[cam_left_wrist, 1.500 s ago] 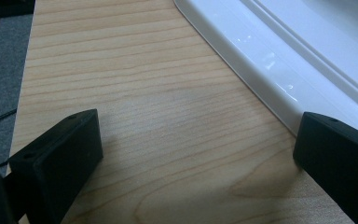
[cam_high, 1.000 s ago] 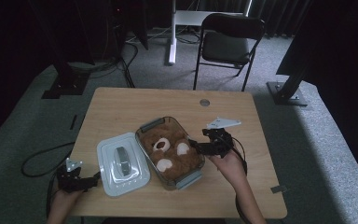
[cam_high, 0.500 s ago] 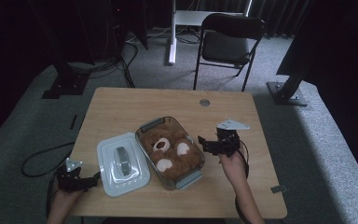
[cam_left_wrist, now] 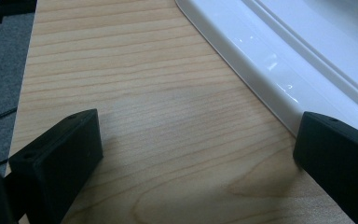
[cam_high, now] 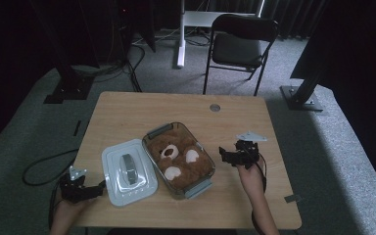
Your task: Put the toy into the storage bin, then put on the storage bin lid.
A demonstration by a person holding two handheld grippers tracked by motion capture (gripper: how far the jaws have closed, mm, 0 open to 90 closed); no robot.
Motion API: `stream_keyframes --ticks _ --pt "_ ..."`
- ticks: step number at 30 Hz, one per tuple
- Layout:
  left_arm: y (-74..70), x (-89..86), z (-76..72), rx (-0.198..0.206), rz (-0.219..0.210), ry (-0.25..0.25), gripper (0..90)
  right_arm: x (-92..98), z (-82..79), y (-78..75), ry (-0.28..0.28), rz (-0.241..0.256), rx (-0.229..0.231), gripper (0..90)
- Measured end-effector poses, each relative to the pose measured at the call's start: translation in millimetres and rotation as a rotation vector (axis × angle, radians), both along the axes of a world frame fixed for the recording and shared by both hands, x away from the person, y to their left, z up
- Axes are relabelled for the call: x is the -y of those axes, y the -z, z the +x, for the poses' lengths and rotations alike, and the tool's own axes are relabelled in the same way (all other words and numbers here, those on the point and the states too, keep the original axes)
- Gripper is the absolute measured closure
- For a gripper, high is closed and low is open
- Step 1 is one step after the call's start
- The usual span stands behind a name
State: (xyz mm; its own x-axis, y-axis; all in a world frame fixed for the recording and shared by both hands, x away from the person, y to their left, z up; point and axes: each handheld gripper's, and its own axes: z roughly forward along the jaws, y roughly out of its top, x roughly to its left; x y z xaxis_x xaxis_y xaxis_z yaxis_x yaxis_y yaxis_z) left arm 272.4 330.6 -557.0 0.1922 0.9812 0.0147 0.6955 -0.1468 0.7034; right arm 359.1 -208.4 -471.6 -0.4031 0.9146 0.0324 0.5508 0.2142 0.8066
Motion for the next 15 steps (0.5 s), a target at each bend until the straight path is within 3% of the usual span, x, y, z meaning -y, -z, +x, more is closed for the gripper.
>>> stream_keyframes --ticks 8,11,13,15 --pt "-0.9 -0.4 -1.7 -0.010 0.004 0.017 1.9 7.5 0.5 8.9 0.020 0.007 -0.015 12.5" --pt "-5.1 0.6 -1.8 -0.049 0.006 0.011 3.2 8.8 0.3 11.0 0.021 0.008 -0.013 12.5" --pt "-8.2 0.6 -2.3 -0.072 -0.028 0.004 4.1 9.2 0.5 12.9 0.025 0.005 -0.013 12.5" --pt "-10.4 1.4 -3.2 -0.080 -0.032 0.001 4.1 9.6 1.7 15.9 0.030 0.005 -0.019 12.5"
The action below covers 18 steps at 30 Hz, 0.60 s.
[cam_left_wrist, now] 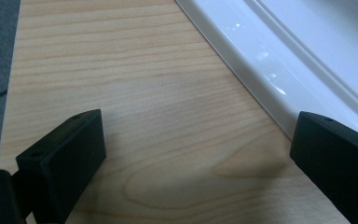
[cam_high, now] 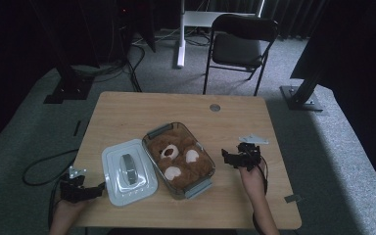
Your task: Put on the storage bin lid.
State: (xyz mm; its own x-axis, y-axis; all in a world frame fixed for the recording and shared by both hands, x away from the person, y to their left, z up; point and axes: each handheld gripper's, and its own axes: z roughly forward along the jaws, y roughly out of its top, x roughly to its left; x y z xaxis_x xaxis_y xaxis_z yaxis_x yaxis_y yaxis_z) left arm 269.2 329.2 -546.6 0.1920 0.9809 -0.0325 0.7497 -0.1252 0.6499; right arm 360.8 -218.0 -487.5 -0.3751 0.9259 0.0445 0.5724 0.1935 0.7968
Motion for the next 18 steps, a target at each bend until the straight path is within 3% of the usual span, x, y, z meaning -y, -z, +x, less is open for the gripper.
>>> stream_keyframes --ticks 6,18 --pt "-10.8 6.4 -3.5 0.023 -0.021 -0.005 4.2 2.8 5.7 10.3 0.010 0.011 -0.017 12.5" --pt "-24.3 36.1 -2.3 0.057 -0.060 0.051 4.2 -1.9 5.8 30.4 -0.014 0.004 -0.048 12.4"
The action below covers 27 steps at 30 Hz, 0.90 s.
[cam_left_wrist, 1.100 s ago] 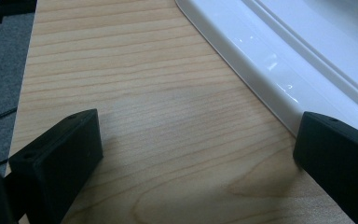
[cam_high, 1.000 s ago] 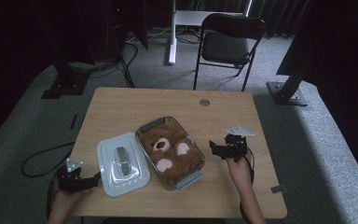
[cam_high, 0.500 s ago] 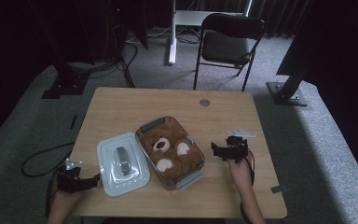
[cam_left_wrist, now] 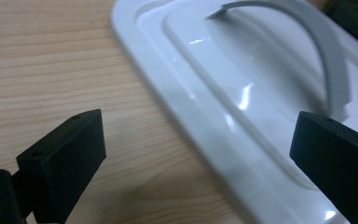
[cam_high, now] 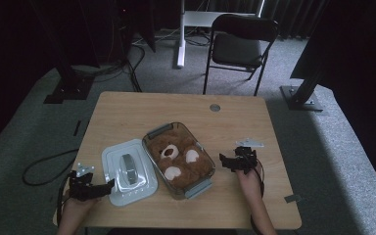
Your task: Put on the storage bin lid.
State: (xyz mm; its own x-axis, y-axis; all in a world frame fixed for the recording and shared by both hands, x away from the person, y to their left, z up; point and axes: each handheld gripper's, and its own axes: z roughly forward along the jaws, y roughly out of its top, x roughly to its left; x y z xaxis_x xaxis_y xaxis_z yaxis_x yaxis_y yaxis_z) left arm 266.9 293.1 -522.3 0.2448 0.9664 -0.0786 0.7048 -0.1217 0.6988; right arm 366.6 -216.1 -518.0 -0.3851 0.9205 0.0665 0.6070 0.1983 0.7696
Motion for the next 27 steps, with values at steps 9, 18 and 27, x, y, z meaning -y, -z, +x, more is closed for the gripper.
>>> stream_keyframes --ticks 9,18,27 --pt "-7.4 24.6 9.1 0.006 -0.023 0.041 4.9 -12.0 -3.8 12.5 -0.045 -0.042 -0.028 12.4" --pt "-10.2 51.7 17.7 0.001 -0.035 0.081 4.9 -11.9 -4.8 14.6 -0.044 -0.052 -0.033 12.4" --pt "-9.0 72.0 35.0 -0.002 -0.009 0.076 7.4 -15.4 -5.6 18.2 -0.057 -0.064 -0.054 12.5"
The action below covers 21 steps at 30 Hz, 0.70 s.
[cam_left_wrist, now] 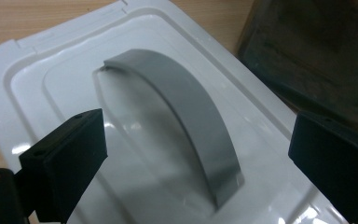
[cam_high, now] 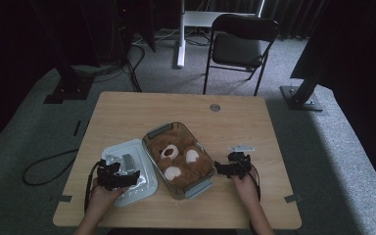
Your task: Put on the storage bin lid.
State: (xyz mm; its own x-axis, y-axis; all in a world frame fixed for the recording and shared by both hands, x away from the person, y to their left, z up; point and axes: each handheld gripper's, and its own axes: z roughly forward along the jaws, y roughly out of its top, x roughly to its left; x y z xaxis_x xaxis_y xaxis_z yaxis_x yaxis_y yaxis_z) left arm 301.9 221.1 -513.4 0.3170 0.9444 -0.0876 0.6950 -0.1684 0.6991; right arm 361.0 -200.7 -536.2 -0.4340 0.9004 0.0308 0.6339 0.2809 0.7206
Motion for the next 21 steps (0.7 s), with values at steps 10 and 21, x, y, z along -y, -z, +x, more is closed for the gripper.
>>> stream_keyframes --ticks 10,21 --pt "6.6 5.6 12.7 -0.001 0.025 -0.045 21.1 -1.2 0.2 -1.1 0.003 -0.005 0.003 12.5" --pt "14.0 3.6 14.0 -0.025 -0.018 0.016 55.7 -1.3 -0.2 -3.4 0.004 0.000 0.003 12.6"
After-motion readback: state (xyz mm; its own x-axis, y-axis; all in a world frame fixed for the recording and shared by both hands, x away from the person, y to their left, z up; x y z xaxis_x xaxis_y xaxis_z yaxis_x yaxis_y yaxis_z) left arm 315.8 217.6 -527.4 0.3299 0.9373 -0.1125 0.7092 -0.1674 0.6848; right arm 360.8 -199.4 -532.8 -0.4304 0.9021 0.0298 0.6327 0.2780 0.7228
